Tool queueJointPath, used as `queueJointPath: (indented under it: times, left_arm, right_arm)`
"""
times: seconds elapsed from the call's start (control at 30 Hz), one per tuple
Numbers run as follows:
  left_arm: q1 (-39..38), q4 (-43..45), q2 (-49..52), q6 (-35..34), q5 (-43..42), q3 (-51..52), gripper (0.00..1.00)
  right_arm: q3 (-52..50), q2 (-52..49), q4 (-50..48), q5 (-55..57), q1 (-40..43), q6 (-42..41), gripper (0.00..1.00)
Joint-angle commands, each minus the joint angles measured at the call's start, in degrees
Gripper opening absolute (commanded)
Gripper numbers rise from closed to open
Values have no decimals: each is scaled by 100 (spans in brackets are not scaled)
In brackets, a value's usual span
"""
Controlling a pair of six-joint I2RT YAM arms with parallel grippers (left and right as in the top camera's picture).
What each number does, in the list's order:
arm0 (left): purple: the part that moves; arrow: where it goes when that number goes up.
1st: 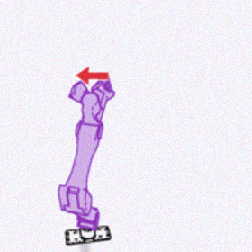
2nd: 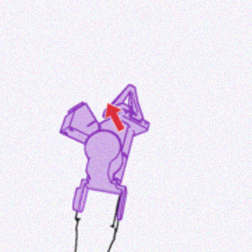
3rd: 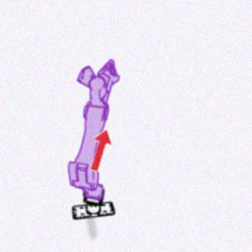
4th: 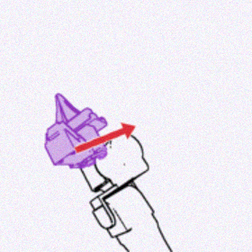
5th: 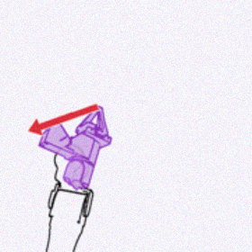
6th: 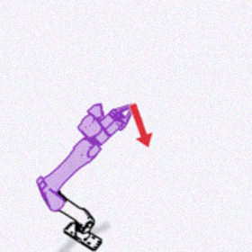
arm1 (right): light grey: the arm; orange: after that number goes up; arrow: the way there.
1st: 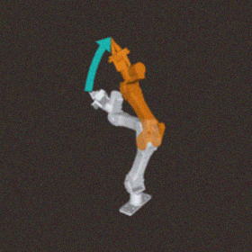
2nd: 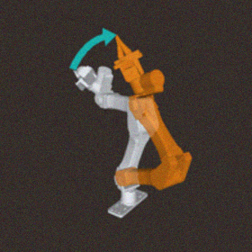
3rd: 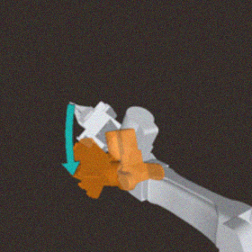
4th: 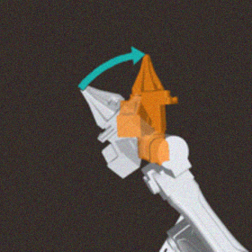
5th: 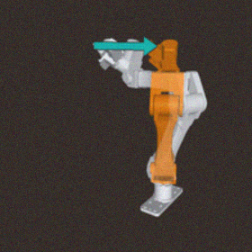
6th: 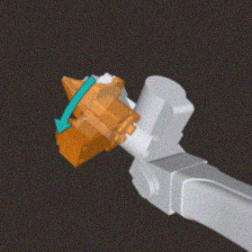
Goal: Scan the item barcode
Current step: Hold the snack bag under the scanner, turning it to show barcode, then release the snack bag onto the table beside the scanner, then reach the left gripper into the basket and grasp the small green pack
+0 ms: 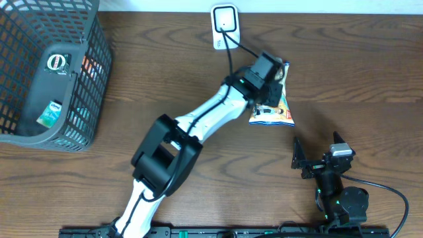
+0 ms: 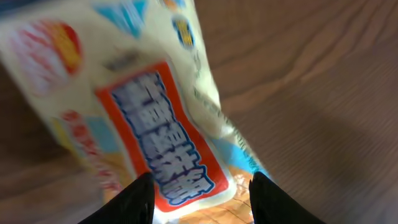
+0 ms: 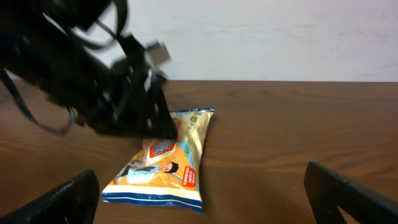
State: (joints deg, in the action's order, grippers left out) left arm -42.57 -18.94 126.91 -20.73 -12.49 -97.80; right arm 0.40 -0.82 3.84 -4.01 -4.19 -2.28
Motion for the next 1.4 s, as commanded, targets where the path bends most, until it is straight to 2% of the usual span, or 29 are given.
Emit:
queueJointPath:
  times: [0.0,0.13,0.3,0.43,0.7,0.8,0.83,0.87,0.9,1.03,1.13,1.23,1.37]
  left_arm:
    - [-26,2,387,76,168,-76,49]
    - [17,-33,522,129,164,-76,49]
    - [142,-46,286,577,164,-81,50]
    - [306,-42,-284,579,164,-81,59]
    - [868,-105,-1578,579,166,-79,62]
    - [1202,-160,-2074,866,166,-81,62]
    - [1342,-175,-2247,1025,166,-81,65]
    - [1493,-175,-2426,1163,166,-81,73]
    - [1655,-181,-2603,1235,166,-81,76]
    - [2441,-197,-3268,1268,168,-81,76]
    - [3147,-195,-3589,1633,168,-79,86]
    - [3915,-195,-3718,2164,179,-79,87]
    - [4900,-210,-3694,2345,994,-79,92]
  right_arm:
    - [-9,33,24,44,13,66,99]
    - [-9,33,24,44,13,66,99]
    - [-9,33,26,44,13,66,99]
    - [-9,33,26,44,13,66,99]
    - [-9,33,24,44,13,66,99]
    - [-9,33,24,44,13,66,99]
    - [-9,33,24,44,13,66,99]
    - [-9,33,24,44,13,66,99]
    - [-9,33,24,46,13,66,99]
    - [-9,33,24,44,13,66,99]
    - [-9,33,24,44,13,66,99]
    - [-9,33,24,44,13,66,99]
    - [-9,33,24,44,13,66,99]
